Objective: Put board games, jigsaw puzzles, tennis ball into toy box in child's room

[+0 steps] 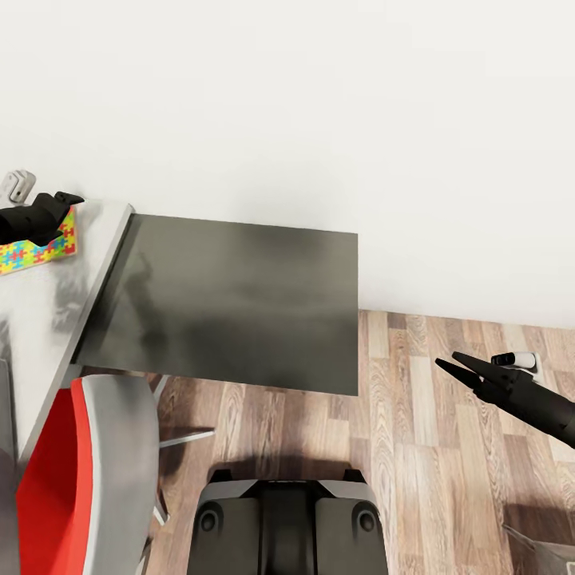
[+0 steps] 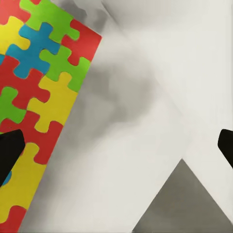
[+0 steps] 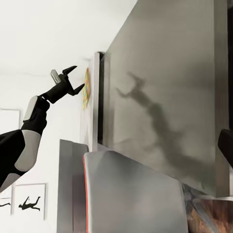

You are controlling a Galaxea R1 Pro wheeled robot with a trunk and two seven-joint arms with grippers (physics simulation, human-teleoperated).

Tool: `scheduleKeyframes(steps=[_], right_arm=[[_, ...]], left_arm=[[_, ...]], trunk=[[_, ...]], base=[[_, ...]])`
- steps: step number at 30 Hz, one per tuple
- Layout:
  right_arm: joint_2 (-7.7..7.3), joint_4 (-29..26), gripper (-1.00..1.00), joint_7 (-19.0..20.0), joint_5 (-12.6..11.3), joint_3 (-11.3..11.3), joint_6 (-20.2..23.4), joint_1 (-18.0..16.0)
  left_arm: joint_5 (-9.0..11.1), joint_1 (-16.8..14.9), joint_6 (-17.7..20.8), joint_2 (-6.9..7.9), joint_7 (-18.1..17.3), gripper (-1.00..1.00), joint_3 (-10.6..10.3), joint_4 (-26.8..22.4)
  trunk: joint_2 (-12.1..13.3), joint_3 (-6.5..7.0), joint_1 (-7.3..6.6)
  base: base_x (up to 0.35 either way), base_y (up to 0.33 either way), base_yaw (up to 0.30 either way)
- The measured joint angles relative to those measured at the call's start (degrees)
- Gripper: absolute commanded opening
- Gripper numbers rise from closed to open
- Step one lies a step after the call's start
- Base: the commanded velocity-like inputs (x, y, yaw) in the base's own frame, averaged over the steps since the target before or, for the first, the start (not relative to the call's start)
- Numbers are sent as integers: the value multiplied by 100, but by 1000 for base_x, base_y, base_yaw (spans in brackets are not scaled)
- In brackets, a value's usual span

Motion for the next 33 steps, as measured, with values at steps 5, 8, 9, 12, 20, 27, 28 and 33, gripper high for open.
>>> scheduleKeyframes(steps=[5, 8, 9, 12, 20, 27, 28, 33], right_arm=[[0, 0, 100, 0, 0, -4, 0, 0], [0, 0, 100, 0, 0, -4, 0, 0], [1, 0, 100, 0, 0, -4, 0, 0], [1, 0, 100, 0, 0, -2, 0, 0], [7, 0, 100, 0, 0, 1, 0, 0], [9, 0, 100, 1, -1, 2, 0, 0], [9, 0, 100, 1, -1, 2, 0, 0], [12, -1, 100, -1, 0, 6, 0, 0]], left_arm=[[9, 1, -1, 0, -2, 100, 0, -1], [14, 1, -2, 0, -2, 100, 0, -2], [15, 3, -2, 0, -3, 100, 0, -5], [19, 5, -2, -1, -2, 100, 0, -10], [23, 13, -3, -1, -2, 100, 0, -25], [78, 23, -1, -2, 3, 100, 1, -54], [102, 33, 0, -3, 4, 100, 0, -67], [92, 75, -10, -2, -5, 100, 4, -125]], trunk=[[0, 0, 0], [0, 0, 0], [0, 0, 0], [0, 0, 1], [0, 0, 2], [1, 0, 8], [1, 0, 8], [1, 0, 8]], base=[[0, 0, -19], [0, 0, -9], [0, 0, -7], [0, 0, -5], [0, 0, -2], [-35, -22, 0], [-124, -99, 0], [-154, -128, 0]])
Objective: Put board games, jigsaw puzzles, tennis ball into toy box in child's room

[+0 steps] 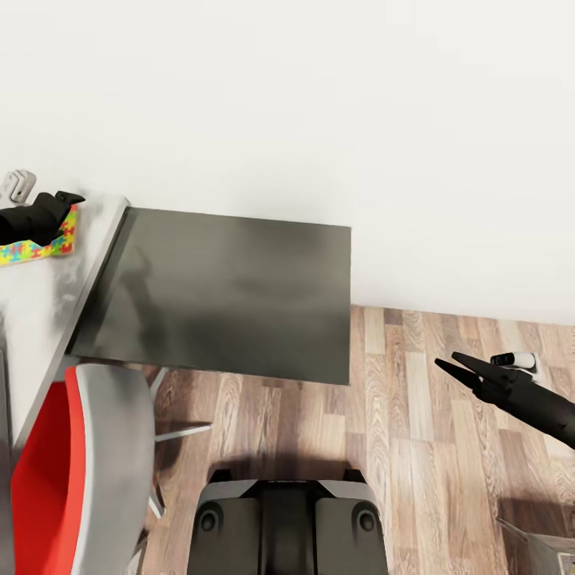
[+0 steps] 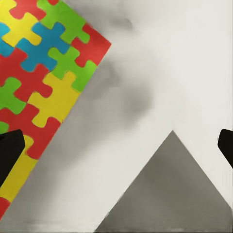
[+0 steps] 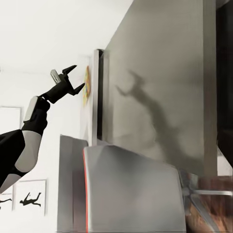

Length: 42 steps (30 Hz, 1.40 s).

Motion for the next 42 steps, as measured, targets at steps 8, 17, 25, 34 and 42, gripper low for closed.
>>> scheduleKeyframes(steps=[8, 17, 25, 34, 42], right_arm=[[4, 1, 100, -1, 0, 10, 0, 0], [5, 1, 100, 0, 2, 12, -1, 0], [6, 1, 100, -1, 1, 13, 0, -1], [2, 1, 100, 0, 0, 21, 0, -2], [8, 1, 100, 0, 0, 27, 0, 0]], left_arm=[[70, 24, -8, -2, -9, 100, 14, -17], [5, 35, 3, -3, 1, 100, 14, 227], [5, 36, 2, -1, 1, 100, 18, 229], [5, 35, 2, -2, 2, 100, 22, 230], [17, 35, 2, 1, -2, 100, 27, 229]], trunk=[[0, 0, -1], [3, -1, 1], [2, -1, 0], [2, -1, 0], [2, -1, 0]], base=[[-102, -87, 0], [-25, -21, 0], [-5, -5, 0], [-1, -1, -40], [0, 0, -124]])
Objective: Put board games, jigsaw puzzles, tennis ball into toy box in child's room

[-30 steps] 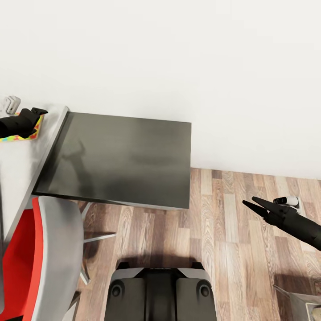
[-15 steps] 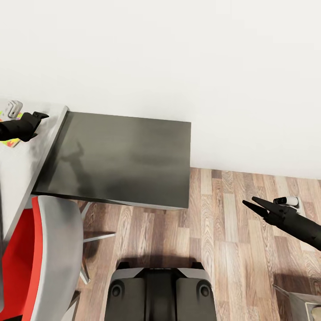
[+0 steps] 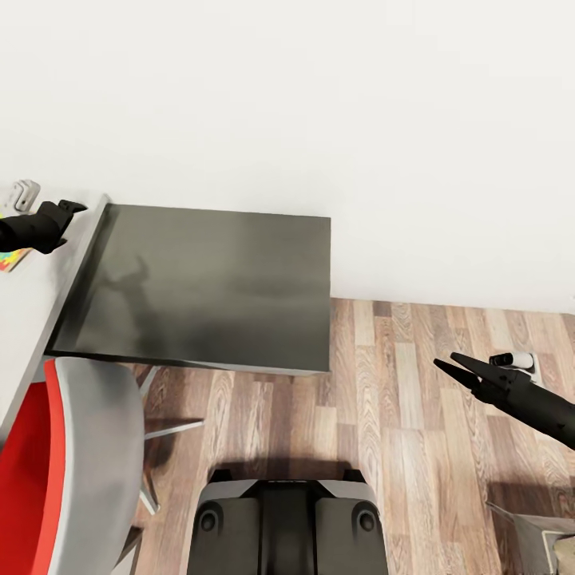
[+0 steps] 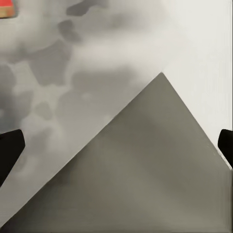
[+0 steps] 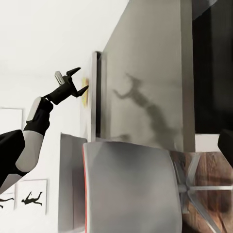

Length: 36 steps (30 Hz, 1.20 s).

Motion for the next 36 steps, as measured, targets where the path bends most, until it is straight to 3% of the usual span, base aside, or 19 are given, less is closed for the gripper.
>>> scheduleKeyframes(steps=[21, 24, 36], right_arm=[[18, 0, 100, -5, 2, 45, 0, 0], [21, 0, 100, -10, 5, 71, 0, -4], [24, -1, 100, -17, 9, 106, -1, -7]], left_arm=[[63, -64, 15, -5, 23, 100, 35, -188], [76, -190, 41, 7, 34, 100, 44, -230], [195, -393, 96, 51, 48, 100, 206, -310]], trunk=[[0, 0, 0], [0, 0, 0], [0, 0, 0]], base=[[0, 0, -25], [0, 0, 7], [0, 0, 154]])
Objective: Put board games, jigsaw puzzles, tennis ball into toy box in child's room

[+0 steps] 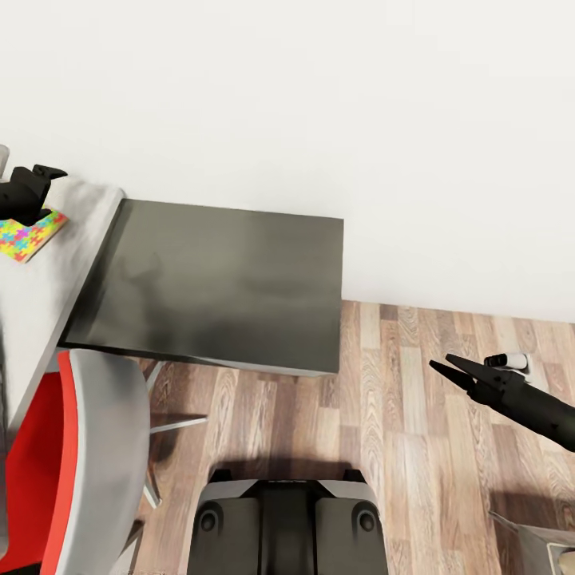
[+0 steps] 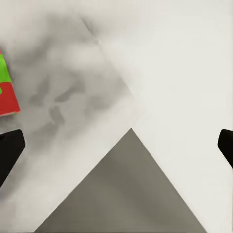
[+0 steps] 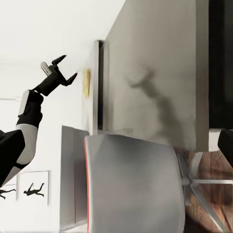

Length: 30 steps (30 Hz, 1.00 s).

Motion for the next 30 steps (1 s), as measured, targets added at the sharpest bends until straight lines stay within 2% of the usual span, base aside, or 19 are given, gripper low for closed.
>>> scheduleKeyframes(steps=[7, 18, 30], right_arm=[[0, 0, 100, -9, 1, 36, 0, -1], [1, 0, 100, -270, -5, 68, -1, -2], [1, 1, 100, -350, -9, 72, -1, -1]], left_arm=[[37, -17, 99, 66, 5, 100, 68, -67], [28, -25, 258, 174, 48, 100, 93, -249], [4, -15, 375, 192, 86, 100, 100, -324]], trunk=[[0, 0, 0], [0, 0, 0], [0, 0, 0]], base=[[0, 0, 253], [0, 0, 254], [0, 0, 77]])
